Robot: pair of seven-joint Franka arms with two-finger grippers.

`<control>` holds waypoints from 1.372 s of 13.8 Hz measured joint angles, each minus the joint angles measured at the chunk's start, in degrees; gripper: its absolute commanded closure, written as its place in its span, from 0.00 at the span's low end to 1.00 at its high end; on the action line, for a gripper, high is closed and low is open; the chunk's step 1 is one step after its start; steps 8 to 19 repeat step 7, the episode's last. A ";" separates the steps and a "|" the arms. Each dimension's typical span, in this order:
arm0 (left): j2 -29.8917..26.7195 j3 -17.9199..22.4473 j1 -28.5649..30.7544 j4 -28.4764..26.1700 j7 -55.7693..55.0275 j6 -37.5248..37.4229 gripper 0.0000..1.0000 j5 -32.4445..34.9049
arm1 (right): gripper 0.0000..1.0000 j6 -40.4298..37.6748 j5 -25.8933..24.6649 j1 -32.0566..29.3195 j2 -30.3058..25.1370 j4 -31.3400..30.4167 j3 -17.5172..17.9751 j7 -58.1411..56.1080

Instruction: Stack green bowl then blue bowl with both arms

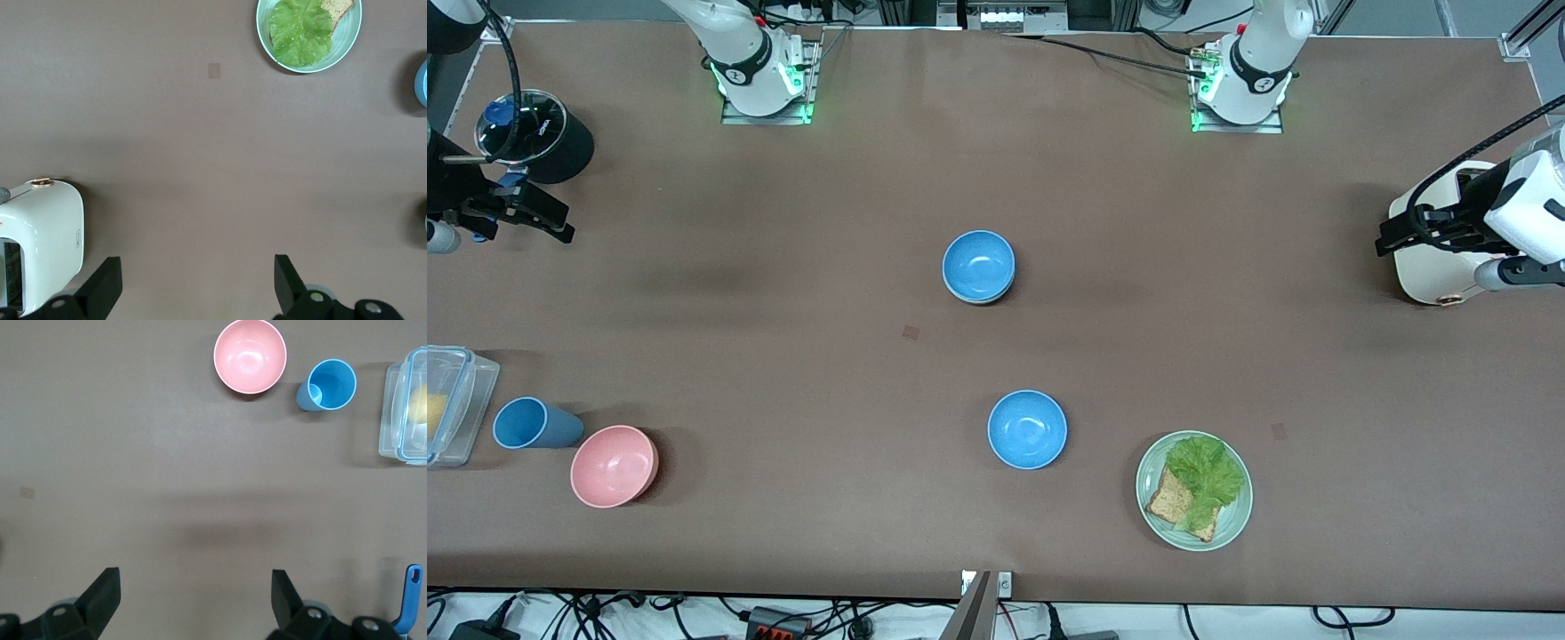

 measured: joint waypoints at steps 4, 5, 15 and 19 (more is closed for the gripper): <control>0.00 0.00 0.00 0.45 0.15 -0.26 0.00 0.00 | 0.00 -0.01 0.00 0.00 0.00 0.00 0.00 0.00; 0.00 0.00 0.00 0.47 0.15 -0.29 0.00 0.00 | 0.00 -0.02 0.00 0.00 0.00 0.00 0.00 0.00; 0.00 0.00 0.00 0.50 0.16 -0.78 0.00 0.00 | 0.00 -0.02 0.00 0.00 0.00 0.00 0.00 0.00; 0.00 0.00 0.00 0.50 0.16 -0.78 0.00 0.00 | 0.00 -0.02 0.00 0.00 0.00 0.00 0.00 0.00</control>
